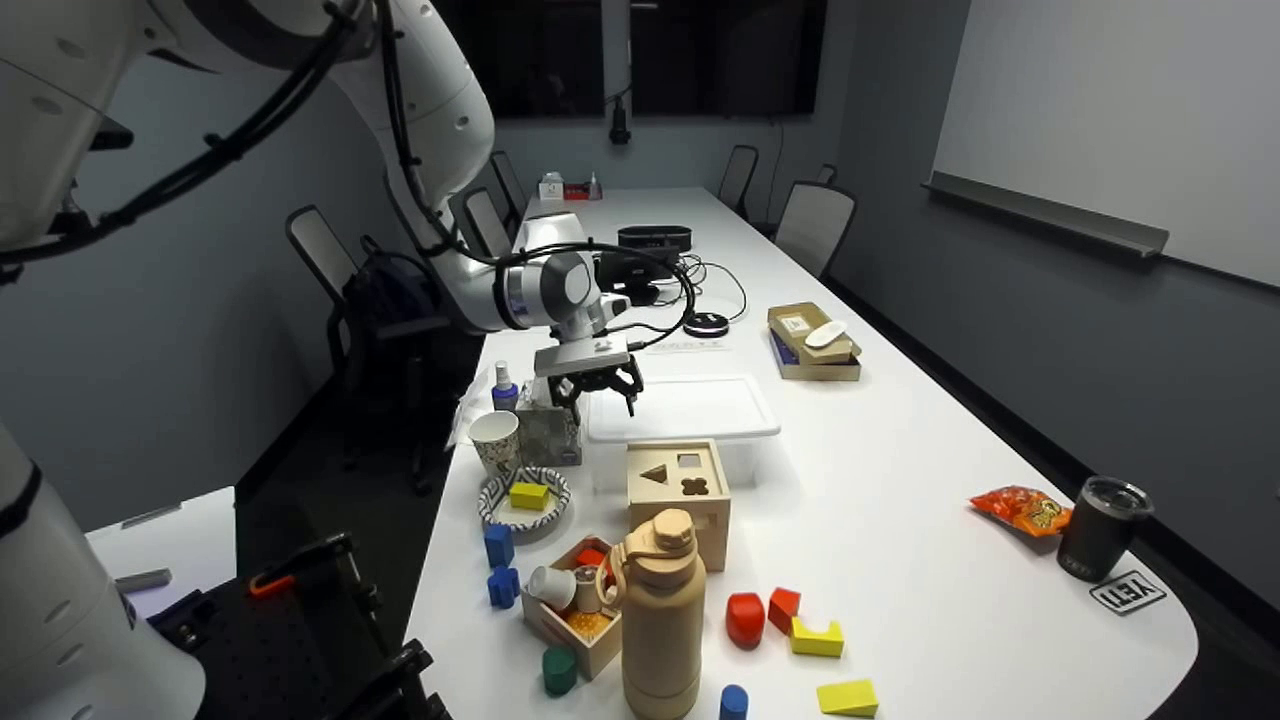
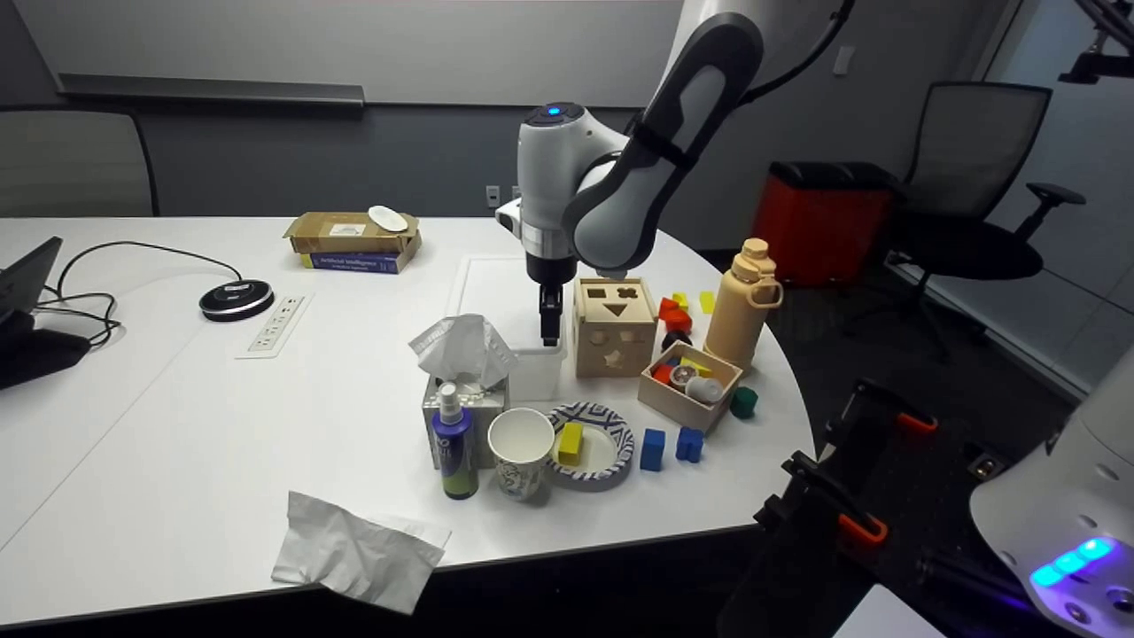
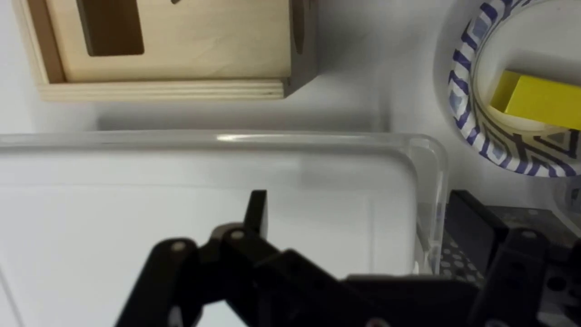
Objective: Remove the lid from the bowl
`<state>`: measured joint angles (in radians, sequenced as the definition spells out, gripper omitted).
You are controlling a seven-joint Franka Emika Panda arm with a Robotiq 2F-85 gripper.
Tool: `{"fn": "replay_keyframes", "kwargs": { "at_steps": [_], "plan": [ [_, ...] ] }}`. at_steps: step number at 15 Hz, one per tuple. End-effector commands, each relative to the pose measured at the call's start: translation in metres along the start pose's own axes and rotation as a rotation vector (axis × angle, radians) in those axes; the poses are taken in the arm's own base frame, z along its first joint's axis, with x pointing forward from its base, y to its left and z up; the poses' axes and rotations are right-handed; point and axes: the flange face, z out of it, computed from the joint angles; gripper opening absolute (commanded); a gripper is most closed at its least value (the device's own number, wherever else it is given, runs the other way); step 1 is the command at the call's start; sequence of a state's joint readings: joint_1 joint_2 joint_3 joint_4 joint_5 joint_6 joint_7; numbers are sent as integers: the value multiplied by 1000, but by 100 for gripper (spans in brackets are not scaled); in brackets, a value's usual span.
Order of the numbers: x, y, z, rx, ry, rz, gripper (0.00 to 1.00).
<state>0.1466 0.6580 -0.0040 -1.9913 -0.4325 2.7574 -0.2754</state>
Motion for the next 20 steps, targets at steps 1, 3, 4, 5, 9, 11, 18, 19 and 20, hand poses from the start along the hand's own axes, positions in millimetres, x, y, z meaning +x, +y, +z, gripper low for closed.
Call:
{"fn": "replay_keyframes", "kwargs": {
  "at_steps": [1,3,4,5,9,11,18,19,20],
  "plan": [
    [4,-9,6,-56,28,5,100],
    [5,-13,9,-81,33,3,100],
    [5,-13,11,-94,34,2,100],
    [5,-13,13,-107,34,-1,100],
    [1,-11,20,-150,37,-11,100],
    [-2,-9,24,-166,35,-11,100],
    [-11,0,36,-196,13,9,100],
    [-11,3,38,-201,11,17,100],
    [-11,6,40,-207,9,23,100]
  ]
}}
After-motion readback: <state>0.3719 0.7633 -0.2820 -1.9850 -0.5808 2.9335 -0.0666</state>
